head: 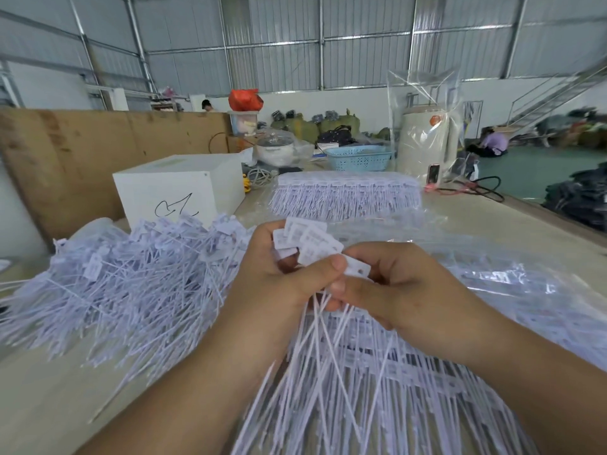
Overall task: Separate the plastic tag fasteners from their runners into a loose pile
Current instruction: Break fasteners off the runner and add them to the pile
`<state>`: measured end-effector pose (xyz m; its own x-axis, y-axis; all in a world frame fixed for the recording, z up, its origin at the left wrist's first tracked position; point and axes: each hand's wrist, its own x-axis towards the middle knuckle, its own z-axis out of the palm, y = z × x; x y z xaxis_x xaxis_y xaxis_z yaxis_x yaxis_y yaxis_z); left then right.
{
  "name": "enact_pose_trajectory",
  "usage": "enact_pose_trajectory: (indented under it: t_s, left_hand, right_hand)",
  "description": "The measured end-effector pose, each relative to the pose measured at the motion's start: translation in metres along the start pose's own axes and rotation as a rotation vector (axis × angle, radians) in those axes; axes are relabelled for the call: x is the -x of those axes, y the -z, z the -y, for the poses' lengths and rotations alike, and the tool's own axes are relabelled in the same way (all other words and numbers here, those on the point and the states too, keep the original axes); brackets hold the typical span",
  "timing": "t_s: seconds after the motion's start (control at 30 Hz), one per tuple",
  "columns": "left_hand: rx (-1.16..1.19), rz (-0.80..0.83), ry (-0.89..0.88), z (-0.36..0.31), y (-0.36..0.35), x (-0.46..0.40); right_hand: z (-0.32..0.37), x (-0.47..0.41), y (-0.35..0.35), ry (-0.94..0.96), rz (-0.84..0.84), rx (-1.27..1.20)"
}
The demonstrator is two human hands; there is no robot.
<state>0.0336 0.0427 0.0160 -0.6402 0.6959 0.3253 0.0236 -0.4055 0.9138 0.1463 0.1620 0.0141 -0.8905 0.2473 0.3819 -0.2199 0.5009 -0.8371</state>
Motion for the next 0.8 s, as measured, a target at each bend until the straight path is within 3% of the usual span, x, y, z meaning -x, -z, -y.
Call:
enact_pose_trajectory:
  t_s: [0.43, 0.67, 0.8]
  left_hand:
    - [-0.19, 0.013, 0.035, 0.006, 0.005, 0.0]
    - [-0.187, -0.109, -0.006, -0.006, 0.013, -0.003]
    - [-0.184, -0.106, 0.053, -0.002, 0.014, -0.003]
  right_hand:
    - [-0.004, 0.0, -0.015, -0.048, -0.076, 0.119]
    - [0.001, 0.005, -0.007, -0.148, -0.037, 0.122]
    - [0.005, 0.008, -0.011, -0.131, -0.081, 0.341]
